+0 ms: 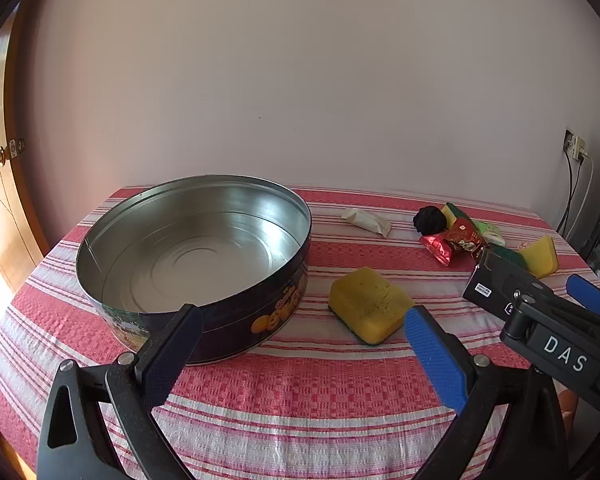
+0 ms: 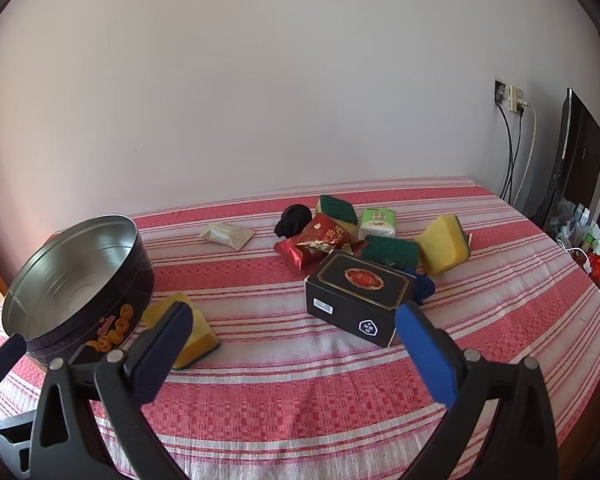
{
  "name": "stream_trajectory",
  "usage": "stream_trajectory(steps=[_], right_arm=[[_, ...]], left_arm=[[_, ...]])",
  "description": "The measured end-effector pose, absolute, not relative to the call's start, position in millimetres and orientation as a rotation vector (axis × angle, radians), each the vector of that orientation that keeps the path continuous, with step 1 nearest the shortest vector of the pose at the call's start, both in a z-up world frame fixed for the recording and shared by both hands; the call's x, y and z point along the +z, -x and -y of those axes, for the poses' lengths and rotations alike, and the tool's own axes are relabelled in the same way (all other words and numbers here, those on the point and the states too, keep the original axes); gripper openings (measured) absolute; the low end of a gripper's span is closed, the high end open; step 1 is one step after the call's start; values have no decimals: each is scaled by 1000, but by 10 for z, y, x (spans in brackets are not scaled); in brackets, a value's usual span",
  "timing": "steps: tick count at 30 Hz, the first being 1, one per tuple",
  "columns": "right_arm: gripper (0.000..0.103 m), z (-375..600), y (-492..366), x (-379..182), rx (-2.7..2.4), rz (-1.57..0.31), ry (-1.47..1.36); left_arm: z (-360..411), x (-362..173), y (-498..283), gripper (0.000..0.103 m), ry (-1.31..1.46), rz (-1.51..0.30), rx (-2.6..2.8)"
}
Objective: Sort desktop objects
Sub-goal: 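Move the left tool to the yellow sponge block and close on it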
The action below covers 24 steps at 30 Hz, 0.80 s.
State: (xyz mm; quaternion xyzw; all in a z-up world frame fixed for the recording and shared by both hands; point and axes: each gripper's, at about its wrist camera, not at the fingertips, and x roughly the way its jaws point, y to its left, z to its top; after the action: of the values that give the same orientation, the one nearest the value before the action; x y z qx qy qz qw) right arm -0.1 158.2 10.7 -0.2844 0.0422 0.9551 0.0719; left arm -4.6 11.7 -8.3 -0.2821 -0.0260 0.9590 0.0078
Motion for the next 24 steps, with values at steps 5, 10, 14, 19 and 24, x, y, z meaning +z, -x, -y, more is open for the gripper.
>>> stream_trajectory(steps=[5,10,14,19,24], right_arm=[[103,-1613,6,100,2865,-135,858],[103,-1664,9,100,2857,-143,853],[103,-1719,26,86,2846,-147,858],[103,-1816,51,65,2822,-160,867],[103,-1904,62,56,2800,-161,861]], left_arm=[[-130,-90,56,102,890,81,2997],[-166,-111,100,102,908,75,2990],[-206,-129,129,102,924,64,2978],[-323,-152,180,102,935,28,2960],[-498,-158,312,102,957,37,2929]])
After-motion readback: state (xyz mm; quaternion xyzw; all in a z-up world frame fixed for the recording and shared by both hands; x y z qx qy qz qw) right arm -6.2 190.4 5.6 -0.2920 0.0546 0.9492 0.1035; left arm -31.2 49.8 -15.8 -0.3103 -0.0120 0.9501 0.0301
